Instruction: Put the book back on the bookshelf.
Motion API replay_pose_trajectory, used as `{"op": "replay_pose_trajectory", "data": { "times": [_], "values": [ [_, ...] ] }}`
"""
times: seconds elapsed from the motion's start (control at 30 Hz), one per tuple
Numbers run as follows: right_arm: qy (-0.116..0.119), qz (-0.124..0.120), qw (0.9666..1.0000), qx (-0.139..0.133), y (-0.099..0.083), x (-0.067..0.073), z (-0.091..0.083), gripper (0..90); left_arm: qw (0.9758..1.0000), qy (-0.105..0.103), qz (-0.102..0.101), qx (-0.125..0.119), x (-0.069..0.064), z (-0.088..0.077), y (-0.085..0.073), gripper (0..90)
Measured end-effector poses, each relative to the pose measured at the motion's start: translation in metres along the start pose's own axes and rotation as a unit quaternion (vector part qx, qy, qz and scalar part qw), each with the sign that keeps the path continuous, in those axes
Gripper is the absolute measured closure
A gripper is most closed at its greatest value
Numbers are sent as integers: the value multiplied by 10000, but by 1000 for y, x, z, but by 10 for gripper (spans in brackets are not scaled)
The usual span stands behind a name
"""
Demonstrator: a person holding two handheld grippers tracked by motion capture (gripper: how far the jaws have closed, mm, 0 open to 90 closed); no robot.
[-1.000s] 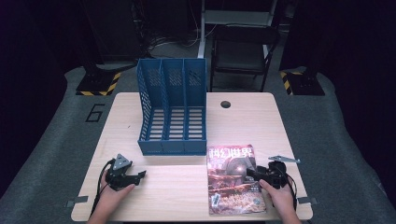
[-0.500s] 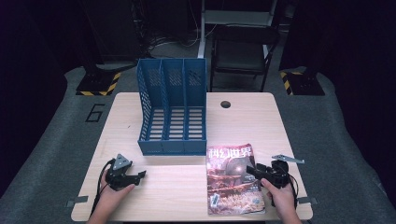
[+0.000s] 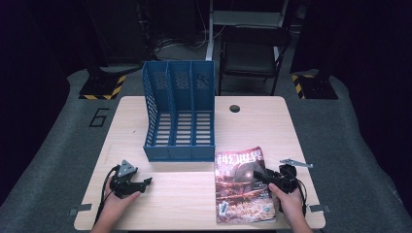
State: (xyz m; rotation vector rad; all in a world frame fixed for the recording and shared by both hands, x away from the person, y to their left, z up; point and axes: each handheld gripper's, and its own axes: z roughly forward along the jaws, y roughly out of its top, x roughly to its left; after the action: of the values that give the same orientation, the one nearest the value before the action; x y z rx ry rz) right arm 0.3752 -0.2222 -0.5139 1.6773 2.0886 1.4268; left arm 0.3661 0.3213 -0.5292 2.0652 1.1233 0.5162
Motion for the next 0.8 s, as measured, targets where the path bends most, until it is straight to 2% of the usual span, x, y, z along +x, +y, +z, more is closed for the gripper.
{"op": "replay_pose_trajectory", "data": {
  "times": [0.17, 0.5, 0.53, 0.57, 0.63, 0.73, 0.77, 0.8],
  "values": [
    [-71, -104, 9996, 246, -1, -1, 7, 390, 10000, -4, -11, 0, 0, 0, 0, 245],
    [128, 22, 9987, 487, -3, 1, 1, 449, 10000, -13, -20, -5, 0, 0, 0, 246],
    [140, -84, 9987, 485, -5, 1, 1, 455, 10000, -15, -19, -6, 0, 0, 0, 246],
    [139, -72, 9984, 541, -5, 3, 0, 461, 10000, -17, -21, -8, 0, 0, 0, 246],
    [164, -314, 9976, 603, -7, 4, -1, 479, 10000, -17, -20, -8, 0, 0, 0, 246],
    [209, -299, 9968, 708, -8, 7, -3, 495, 10000, -18, -19, -7, 0, 0, 0, 246],
    [249, -364, 9966, 701, -8, 6, -2, 498, 10000, -18, -19, -7, 0, 0, 0, 246],
    [269, -266, 9966, 730, -9, 6, -3, 504, 10000, -19, -19, -7, 0, 0, 0, 246]
  ]
}}
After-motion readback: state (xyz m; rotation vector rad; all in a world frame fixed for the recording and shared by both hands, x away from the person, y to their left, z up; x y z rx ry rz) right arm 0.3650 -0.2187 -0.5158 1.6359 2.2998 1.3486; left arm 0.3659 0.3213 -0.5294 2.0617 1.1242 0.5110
